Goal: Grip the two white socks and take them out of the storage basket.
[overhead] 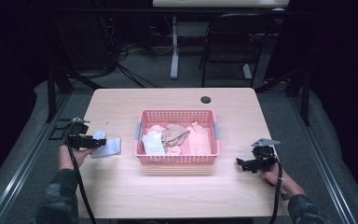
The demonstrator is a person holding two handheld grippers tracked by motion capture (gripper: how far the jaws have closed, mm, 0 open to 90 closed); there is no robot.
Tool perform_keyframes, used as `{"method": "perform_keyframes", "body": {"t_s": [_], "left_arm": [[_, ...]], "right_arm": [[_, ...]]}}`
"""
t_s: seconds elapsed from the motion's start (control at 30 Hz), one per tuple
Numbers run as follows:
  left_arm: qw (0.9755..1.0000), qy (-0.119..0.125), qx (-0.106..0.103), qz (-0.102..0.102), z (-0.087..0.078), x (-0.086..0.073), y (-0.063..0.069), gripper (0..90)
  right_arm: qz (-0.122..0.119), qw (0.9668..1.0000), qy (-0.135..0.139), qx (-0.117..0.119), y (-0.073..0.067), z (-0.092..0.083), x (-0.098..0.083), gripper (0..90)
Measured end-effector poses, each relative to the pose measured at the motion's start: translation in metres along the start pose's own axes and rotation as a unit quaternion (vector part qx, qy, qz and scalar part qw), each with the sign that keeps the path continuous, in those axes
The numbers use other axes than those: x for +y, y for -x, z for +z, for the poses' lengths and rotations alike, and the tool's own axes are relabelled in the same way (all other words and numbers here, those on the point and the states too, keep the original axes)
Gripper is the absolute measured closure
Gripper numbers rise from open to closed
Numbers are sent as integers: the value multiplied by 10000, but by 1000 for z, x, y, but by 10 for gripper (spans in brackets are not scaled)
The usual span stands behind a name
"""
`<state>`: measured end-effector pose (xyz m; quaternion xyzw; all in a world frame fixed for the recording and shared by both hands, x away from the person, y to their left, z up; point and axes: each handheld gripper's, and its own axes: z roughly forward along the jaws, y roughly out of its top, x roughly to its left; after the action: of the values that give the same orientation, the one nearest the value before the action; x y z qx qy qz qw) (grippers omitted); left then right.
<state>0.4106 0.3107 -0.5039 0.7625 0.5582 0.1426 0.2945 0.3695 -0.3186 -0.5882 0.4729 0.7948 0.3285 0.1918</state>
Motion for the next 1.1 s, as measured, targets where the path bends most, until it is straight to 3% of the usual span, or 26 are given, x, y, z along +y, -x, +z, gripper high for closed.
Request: {"method": "perform_keyframes", "body": {"t_s": [0.27,0.5,0.63,0.77,1.1], "left_arm": [[9979,355,-145,527,-30,29,28,141],[9936,543,-335,937,-38,50,58,2],[9896,546,-485,1242,-35,58,75,0],[9875,525,-577,1371,-29,62,85,0],[9779,318,-842,1885,0,75,121,5]], "right_arm": [[-6,10000,-7,-13,0,0,0,0],[0,10000,1,1,0,0,0,0],[6,10000,-8,-1,0,0,0,0],[4,10000,-7,1,0,0,0,0],[6,10000,-5,3,0,0,0,0]]}}
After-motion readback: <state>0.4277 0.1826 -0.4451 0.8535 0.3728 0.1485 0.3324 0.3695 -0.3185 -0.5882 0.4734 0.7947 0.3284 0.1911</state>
